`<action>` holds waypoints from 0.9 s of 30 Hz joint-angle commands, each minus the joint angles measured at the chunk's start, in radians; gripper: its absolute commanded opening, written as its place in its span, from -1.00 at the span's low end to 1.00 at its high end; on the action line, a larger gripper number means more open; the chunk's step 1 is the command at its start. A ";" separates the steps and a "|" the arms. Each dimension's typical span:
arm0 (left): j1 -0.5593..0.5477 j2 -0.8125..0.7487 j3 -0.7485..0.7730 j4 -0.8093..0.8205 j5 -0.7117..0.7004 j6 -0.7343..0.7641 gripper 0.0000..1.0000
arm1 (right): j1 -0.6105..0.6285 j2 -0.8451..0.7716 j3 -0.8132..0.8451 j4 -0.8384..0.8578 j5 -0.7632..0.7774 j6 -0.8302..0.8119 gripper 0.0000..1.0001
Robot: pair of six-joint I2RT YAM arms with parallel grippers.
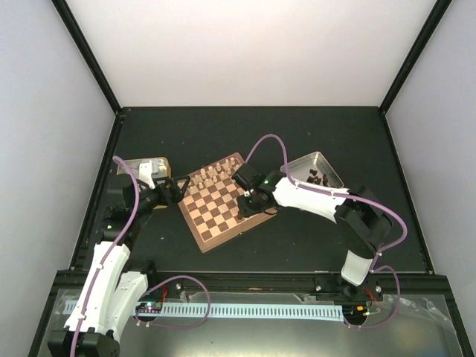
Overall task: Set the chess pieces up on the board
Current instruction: Place the chess piece on the chessboard.
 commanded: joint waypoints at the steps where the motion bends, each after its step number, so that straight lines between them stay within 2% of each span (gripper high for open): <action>1: -0.003 -0.004 0.017 0.001 0.015 0.000 0.97 | 0.006 0.016 0.018 0.024 0.023 0.001 -0.87; 18: -0.002 -0.006 0.017 -0.005 0.014 0.001 0.98 | 0.005 -0.009 0.008 0.057 0.031 0.024 -0.58; 22: -0.003 -0.007 0.020 -0.007 0.013 0.001 0.98 | 0.005 -0.057 0.019 0.045 0.043 0.035 -0.56; 27: -0.003 -0.009 0.026 -0.008 0.015 0.004 0.98 | -0.027 -0.156 0.013 0.044 0.144 0.054 -0.53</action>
